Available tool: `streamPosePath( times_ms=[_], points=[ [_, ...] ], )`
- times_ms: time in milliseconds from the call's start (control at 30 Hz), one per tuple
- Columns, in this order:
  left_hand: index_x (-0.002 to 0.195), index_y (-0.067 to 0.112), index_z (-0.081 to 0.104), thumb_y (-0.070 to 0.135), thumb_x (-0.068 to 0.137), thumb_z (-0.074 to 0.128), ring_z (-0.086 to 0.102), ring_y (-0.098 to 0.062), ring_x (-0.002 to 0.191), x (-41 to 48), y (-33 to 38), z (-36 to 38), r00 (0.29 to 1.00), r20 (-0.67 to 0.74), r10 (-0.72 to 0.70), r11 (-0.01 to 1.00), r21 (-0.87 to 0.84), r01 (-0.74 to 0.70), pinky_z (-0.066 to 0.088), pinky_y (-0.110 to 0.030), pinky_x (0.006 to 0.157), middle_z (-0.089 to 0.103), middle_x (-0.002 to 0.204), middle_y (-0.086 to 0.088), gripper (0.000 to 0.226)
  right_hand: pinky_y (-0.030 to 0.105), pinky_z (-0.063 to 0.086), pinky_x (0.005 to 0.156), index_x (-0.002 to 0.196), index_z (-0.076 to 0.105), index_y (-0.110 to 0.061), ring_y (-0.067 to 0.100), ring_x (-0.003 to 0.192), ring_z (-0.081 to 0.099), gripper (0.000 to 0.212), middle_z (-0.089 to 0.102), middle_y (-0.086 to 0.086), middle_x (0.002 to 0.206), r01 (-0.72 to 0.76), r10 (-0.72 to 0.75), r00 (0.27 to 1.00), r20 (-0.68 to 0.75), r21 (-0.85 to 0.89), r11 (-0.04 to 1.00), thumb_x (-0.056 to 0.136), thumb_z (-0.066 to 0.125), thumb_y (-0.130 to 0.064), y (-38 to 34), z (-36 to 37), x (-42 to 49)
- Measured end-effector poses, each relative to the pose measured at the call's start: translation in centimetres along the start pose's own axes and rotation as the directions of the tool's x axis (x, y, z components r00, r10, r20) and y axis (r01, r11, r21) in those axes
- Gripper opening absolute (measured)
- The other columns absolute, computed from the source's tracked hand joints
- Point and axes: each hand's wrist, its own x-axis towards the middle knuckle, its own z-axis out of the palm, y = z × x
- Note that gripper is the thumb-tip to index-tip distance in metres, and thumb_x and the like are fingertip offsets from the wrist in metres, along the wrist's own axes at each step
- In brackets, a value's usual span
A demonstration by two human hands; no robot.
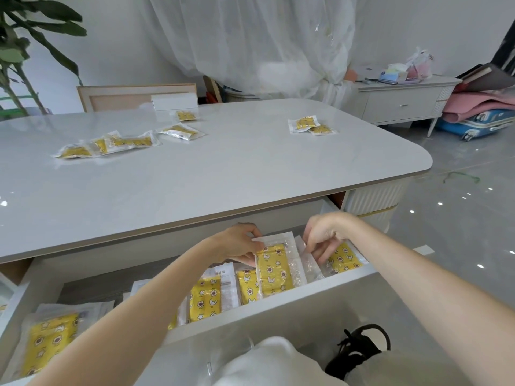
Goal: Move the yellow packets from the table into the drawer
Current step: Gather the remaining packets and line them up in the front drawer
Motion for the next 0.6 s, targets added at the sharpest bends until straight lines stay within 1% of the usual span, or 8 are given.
streamPosePath(
  times_ms=[67, 167, 200, 300, 367, 467, 533, 600],
  points=[
    [0.097, 0.012, 0.053, 0.012, 0.095, 0.056, 0.071, -0.024, 0.086, -0.6, -0.4, -0.8, 0.999, 0.037, -0.022, 0.999, -0.025, 0.023, 0.058, -0.031, 0.082, 0.071, 0.102, -0.020, 0.004, 0.040, 0.060, 0.074, 0.116, 0.058, 0.009, 0.027, 0.084, 0.072, 0.027, 0.069, 0.025, 0.105, -0.004, 0.003, 1.000, -0.023, -0.056, 0.998, 0.090, 0.052, 0.010, 0.0, 0.4, 0.1],
    [0.099, 0.013, 0.055, 0.012, 0.095, 0.054, 0.069, -0.019, 0.080, -1.6, -1.2, -2.3, 0.998, 0.046, -0.032, 0.999, -0.010, 0.033, 0.058, -0.026, 0.078, 0.070, 0.102, -0.017, 0.004, 0.039, 0.060, 0.074, 0.116, 0.055, 0.006, 0.022, 0.067, 0.067, 0.027, 0.063, 0.018, 0.077, -0.014, 0.002, 0.998, -0.070, -0.167, 0.986, 0.090, 0.050, 0.010, -0.3, 1.1, 0.1],
    [0.102, 0.013, 0.056, 0.013, 0.095, 0.054, 0.069, -0.018, 0.080, -2.0, -1.6, -2.9, 0.998, 0.046, -0.038, 0.999, 0.006, 0.038, 0.058, -0.025, 0.076, 0.070, 0.103, -0.017, 0.007, 0.038, 0.060, 0.071, 0.122, 0.052, 0.005, 0.021, 0.064, 0.064, 0.032, 0.061, 0.017, 0.074, -0.024, 0.005, 0.996, -0.089, -0.212, 0.977, 0.090, 0.050, 0.009, -0.4, 1.3, 0.2],
    [0.111, 0.015, 0.057, 0.015, 0.095, 0.055, 0.069, -0.019, 0.083, -3.2, -2.8, -4.6, 0.996, 0.044, -0.081, 0.994, 0.079, 0.077, 0.058, -0.026, 0.076, 0.070, 0.105, -0.015, 0.016, 0.035, 0.059, 0.072, 0.130, 0.045, 0.008, 0.024, 0.064, 0.063, 0.040, 0.062, 0.018, 0.078, -0.052, 0.009, 0.992, -0.127, -0.342, 0.938, 0.090, 0.047, 0.006, -0.7, 1.9, 0.4],
    [0.111, 0.018, 0.057, 0.015, 0.095, 0.055, 0.069, -0.018, 0.081, -4.0, -3.4, -5.4, 0.993, 0.012, -0.117, 0.980, 0.164, 0.113, 0.059, -0.026, 0.076, 0.071, 0.105, -0.013, 0.017, 0.028, 0.056, 0.061, 0.129, 0.047, 0.008, 0.021, 0.056, 0.059, 0.038, 0.061, 0.018, 0.079, -0.083, 0.016, 0.987, -0.159, -0.428, 0.900, 0.091, 0.044, 0.004, -0.9, 2.3, 0.1],
    [0.106, 0.020, 0.056, 0.013, 0.095, 0.054, 0.069, -0.015, 0.073, -4.9, -4.2, -6.2, 0.986, -0.051, -0.158, 0.952, 0.256, 0.166, 0.059, -0.024, 0.069, 0.070, 0.102, -0.011, 0.013, 0.022, 0.041, 0.044, 0.114, 0.054, 0.001, 0.017, 0.049, 0.049, 0.025, 0.052, 0.012, 0.067, -0.072, -0.060, 0.974, -0.220, -0.548, 0.833, 0.092, 0.043, 0.006, -1.3, 2.7, -0.9],
    [0.106, 0.019, 0.056, 0.014, 0.095, 0.055, 0.069, -0.015, 0.074, -5.0, -4.8, -6.4, 0.982, -0.080, -0.173, 0.920, 0.343, 0.190, 0.059, -0.024, 0.069, 0.069, 0.101, -0.010, 0.013, 0.022, 0.035, 0.043, 0.098, 0.055, -0.003, 0.016, 0.049, 0.043, 0.017, 0.050, 0.009, 0.068, -0.052, -0.133, 0.958, -0.253, -0.612, 0.789, 0.090, 0.045, 0.008, -1.4, 3.1, -1.3],
    [0.108, 0.015, 0.057, 0.020, 0.093, 0.057, 0.068, -0.014, 0.077, -4.8, -5.3, -6.4, 0.977, -0.091, -0.190, 0.856, 0.472, 0.211, 0.059, -0.022, 0.071, 0.068, 0.102, -0.008, 0.015, 0.022, 0.034, 0.043, 0.085, 0.056, -0.001, 0.016, 0.050, 0.043, 0.015, 0.054, 0.010, 0.075, -0.069, -0.144, 0.952, -0.271, -0.646, 0.761, 0.086, 0.046, 0.011, -1.5, 3.4, -1.3]
  ],
)
